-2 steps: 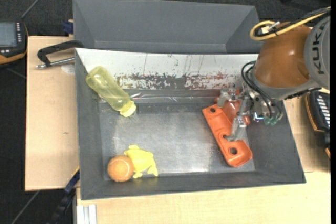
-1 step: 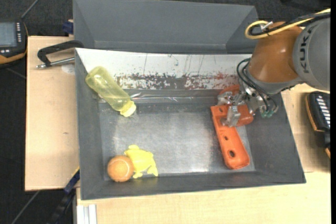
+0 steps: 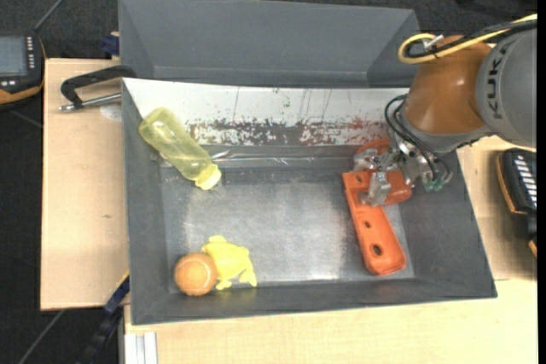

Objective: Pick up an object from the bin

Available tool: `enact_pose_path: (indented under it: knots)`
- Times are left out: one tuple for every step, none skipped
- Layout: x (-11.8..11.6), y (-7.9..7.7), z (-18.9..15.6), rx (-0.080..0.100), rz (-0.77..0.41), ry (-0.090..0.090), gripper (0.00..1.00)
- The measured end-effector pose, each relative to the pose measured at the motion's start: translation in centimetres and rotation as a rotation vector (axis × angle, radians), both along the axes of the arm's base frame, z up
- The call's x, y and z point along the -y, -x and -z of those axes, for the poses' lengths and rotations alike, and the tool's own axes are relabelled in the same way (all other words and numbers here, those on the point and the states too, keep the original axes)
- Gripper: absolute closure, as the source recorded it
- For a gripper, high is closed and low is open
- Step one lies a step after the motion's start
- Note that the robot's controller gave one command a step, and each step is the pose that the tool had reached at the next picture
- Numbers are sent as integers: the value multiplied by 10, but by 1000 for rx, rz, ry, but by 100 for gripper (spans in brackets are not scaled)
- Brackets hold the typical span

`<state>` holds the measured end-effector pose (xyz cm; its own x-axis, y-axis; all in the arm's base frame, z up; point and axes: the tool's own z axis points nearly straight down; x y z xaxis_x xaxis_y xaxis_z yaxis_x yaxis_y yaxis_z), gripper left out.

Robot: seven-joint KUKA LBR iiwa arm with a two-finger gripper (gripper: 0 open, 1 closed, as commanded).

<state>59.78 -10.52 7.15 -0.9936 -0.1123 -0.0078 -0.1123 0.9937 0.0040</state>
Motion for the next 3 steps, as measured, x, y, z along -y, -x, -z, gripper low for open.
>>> enact_pose_path:
  knots:
    - [-5, 2, -49, -1, 19, -1, 100]
    - [-6, 2, -106, 9, -11, 0, 100]
    - [-14, 1, -135, 3, -8, -1, 100]
